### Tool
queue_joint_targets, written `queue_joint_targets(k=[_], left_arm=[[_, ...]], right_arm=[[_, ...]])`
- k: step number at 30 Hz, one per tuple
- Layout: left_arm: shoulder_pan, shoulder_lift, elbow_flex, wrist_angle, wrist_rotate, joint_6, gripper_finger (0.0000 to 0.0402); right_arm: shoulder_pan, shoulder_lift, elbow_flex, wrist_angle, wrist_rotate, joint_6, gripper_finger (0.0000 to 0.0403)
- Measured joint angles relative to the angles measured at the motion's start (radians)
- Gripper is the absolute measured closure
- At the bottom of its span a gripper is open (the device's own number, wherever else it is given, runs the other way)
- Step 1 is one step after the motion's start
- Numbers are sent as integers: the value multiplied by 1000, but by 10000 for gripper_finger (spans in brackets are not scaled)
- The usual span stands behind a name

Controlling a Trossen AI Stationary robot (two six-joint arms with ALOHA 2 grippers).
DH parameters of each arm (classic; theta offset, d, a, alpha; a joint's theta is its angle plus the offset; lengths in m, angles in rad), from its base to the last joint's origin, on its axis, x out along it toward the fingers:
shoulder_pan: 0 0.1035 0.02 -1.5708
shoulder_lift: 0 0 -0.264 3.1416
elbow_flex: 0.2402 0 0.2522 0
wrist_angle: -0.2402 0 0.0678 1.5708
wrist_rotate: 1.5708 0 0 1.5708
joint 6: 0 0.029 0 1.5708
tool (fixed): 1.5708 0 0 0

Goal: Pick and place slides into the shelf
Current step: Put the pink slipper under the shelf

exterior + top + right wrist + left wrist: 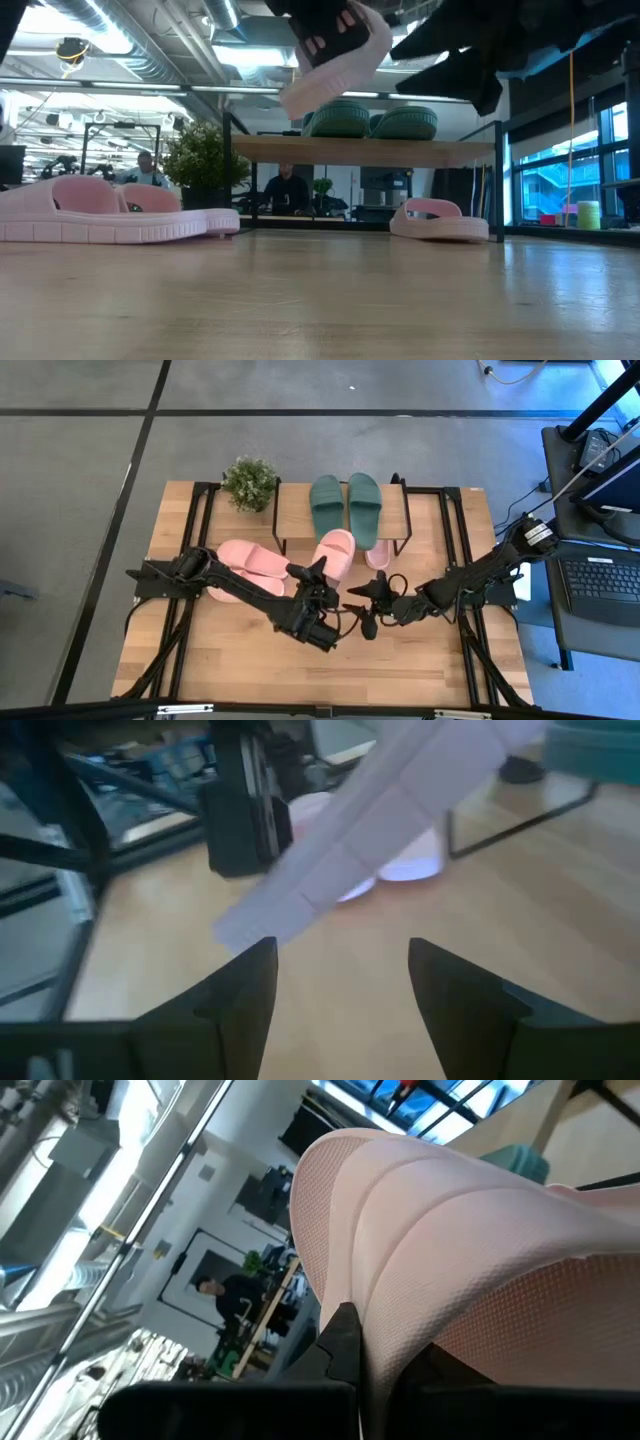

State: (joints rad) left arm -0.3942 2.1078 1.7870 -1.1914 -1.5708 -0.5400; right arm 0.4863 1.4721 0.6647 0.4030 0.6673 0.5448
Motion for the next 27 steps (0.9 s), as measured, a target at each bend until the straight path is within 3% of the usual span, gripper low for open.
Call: queue_joint_targets(k=[5, 15, 27], left_arm=[[29, 0, 0, 15, 0, -4, 400], [29, 0, 0, 89, -1, 56, 400], [31, 0, 0, 152, 0, 105, 400]], right_arm=[[22, 27, 0, 30, 151, 8, 176], [22, 57, 0, 59, 152, 236, 176], [22, 67, 0, 128, 127, 288, 176]])
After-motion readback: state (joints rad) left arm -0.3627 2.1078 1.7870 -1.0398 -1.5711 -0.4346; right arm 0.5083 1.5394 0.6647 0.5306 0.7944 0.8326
